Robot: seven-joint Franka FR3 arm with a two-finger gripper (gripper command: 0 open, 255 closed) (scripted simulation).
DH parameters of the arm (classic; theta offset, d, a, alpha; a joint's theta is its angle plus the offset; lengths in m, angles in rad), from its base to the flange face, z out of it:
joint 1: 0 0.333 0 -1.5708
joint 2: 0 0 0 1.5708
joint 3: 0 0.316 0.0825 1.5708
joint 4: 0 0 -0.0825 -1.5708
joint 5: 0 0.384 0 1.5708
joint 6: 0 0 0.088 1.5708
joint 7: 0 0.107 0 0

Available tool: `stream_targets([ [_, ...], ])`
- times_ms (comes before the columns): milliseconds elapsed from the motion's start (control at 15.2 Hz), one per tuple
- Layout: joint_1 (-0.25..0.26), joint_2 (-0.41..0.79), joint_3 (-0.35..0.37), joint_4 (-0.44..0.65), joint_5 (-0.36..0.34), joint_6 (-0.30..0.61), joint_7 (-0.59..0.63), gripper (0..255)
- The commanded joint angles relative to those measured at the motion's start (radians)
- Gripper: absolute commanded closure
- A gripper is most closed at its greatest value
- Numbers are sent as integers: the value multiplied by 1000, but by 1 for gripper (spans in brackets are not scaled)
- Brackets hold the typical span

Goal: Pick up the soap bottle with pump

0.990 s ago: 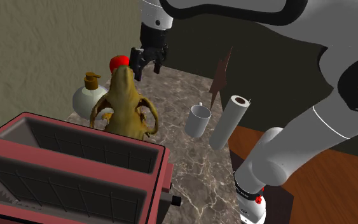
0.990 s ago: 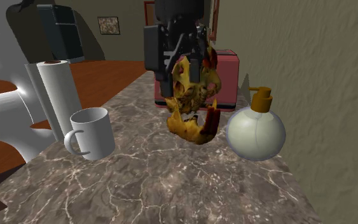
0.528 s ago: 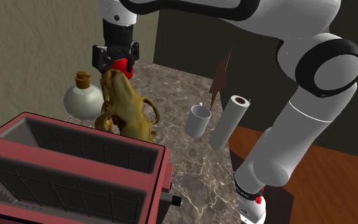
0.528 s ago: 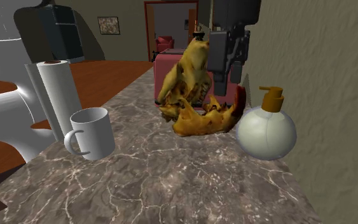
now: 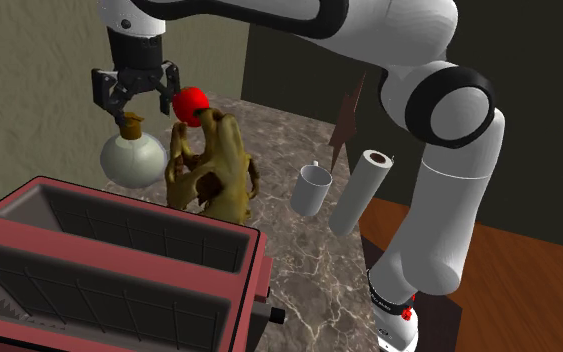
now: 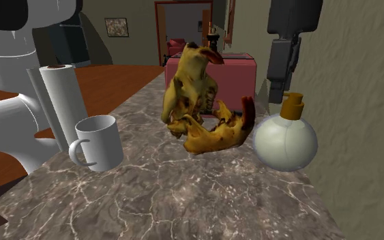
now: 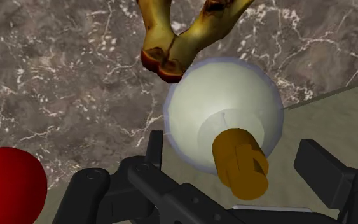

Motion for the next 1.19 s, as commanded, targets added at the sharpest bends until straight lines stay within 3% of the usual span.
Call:
stream_targets([
  [0,-4,-8,0,-37,3,30,2,0],
  [330,-13,-21,-1,-103,8,84,3,0],
  [396,-14,-24,-1,-107,9,85,2,255],
  [1122,-8,-14,0,-67,5,54,2,255],
])
